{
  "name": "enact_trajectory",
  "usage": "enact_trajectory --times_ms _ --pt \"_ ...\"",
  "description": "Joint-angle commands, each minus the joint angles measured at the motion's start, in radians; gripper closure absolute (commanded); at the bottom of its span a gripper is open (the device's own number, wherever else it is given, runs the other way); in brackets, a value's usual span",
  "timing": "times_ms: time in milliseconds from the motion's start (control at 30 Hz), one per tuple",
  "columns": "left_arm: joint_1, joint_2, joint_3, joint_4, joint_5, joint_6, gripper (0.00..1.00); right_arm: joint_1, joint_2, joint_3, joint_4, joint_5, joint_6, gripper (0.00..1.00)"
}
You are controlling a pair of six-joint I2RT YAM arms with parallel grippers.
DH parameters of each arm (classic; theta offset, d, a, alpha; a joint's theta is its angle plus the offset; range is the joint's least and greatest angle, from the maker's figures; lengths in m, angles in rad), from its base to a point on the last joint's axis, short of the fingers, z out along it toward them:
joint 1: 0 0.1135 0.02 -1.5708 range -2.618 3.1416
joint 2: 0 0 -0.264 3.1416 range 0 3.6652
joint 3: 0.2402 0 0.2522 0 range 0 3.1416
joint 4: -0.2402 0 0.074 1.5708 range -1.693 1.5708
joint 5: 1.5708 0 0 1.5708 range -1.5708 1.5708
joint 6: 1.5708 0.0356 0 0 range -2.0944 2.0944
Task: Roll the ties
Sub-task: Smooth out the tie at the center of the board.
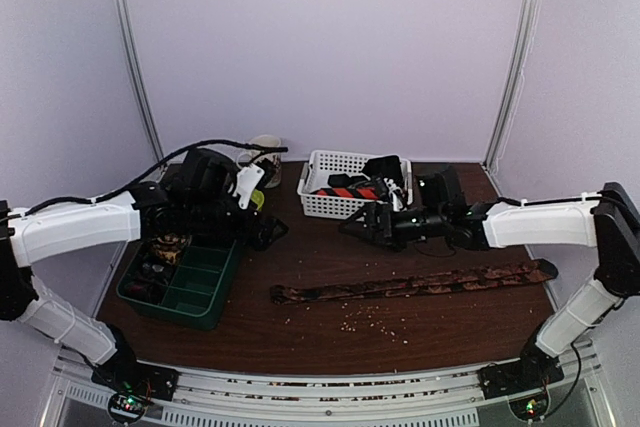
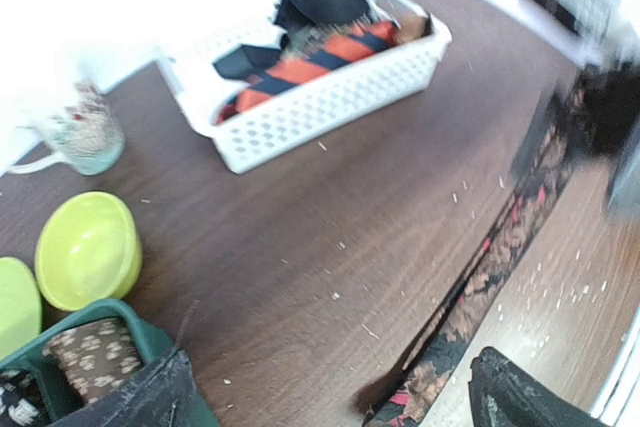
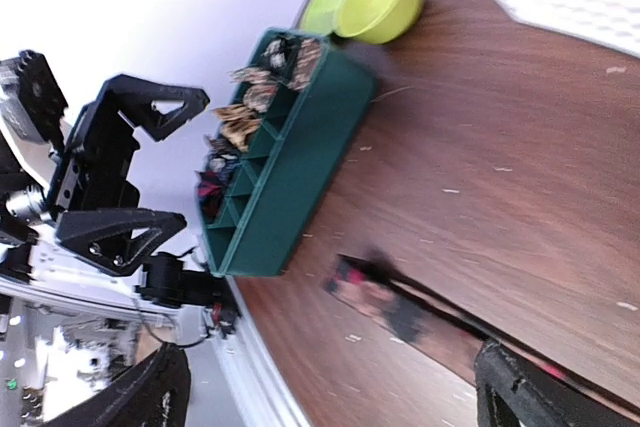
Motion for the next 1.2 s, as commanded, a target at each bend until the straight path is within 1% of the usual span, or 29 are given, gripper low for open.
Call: enact_trajectory --times_ms 0,67,200,367,767,967,1067,1167 --pt "0.054 -0.092 0.026 -0.01 0.004 -0.072 0.02 0.123 0.176 0.101 0.331 -0.027 0.236 0.01" --pt "0.066 -0.119 0.032 -0.038 -0.003 -0.07 0.02 0.176 0.287 0.158 0.404 -0.005 0.296 0.0" --pt "0.072 -0.16 0.028 -0.072 -0.032 -0.061 0.02 0.256 0.463 0.28 0.48 0.042 0.385 0.01" --pt "0.073 -0.189 0.001 -0.071 -0.047 -0.067 0.02 0.317 0.604 0.398 0.485 0.085 0.454 0.0" --pt "0.073 -0.201 -0.021 -0.085 -0.065 -0.057 0.02 0.368 0.77 0.488 0.5 0.091 0.567 0.0" --pt "0.073 -0.214 -0.036 -0.091 -0.074 -0.066 0.02 0.368 0.884 0.486 0.504 0.1 0.635 0.0" --pt "0.072 -0.208 -0.039 -0.09 -0.078 -0.067 0.02 0.369 0.882 0.449 0.525 0.115 0.676 0.0" --pt "0.073 -0.192 -0.036 -0.084 -0.072 -0.069 0.02 0.369 0.836 0.435 0.537 0.11 0.668 0.01"
